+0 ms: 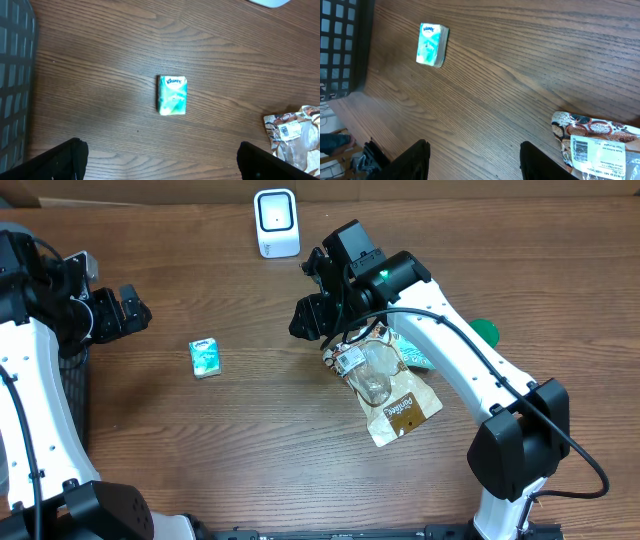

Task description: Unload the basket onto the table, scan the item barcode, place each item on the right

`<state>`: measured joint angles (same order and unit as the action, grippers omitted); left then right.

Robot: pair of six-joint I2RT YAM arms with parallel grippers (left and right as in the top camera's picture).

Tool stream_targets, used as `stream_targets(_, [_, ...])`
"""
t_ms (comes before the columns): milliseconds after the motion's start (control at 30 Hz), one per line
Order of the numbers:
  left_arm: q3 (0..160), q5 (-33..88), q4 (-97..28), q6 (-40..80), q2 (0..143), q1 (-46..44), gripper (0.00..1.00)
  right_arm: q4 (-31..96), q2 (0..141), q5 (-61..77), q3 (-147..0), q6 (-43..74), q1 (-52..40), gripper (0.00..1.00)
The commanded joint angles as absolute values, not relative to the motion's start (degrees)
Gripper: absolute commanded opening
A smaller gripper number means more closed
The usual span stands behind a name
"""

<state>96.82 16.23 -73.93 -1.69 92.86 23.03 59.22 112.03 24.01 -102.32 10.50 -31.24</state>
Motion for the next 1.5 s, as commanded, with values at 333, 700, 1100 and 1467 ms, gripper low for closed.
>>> stream_targets(333, [97.0, 16.3, -73.9, -2.4, 92.6, 23.1, 1.00, 59.3, 112.0, 24.5, -102.7, 10.2, -31.3, 0.56])
stream_targets(700, [97.0, 16.3, -73.9, -2.4, 92.6, 23.1, 0.99, 59.4, 112.0, 24.5, -102.7, 10.2, -31.3, 0.56])
stream_targets(1100, [97.0, 16.3, -73.9, -2.4, 92.6, 23.1, 1.00, 54.7, 113.2, 25.6, -104.0, 10.5, -32.0, 0.64])
stream_targets(1467, [97.0, 16.3, -73.9, -2.4, 92.6, 23.1, 0.99, 35.7, 125.1, 28.2, -103.9, 13.7, -39.9, 0.64])
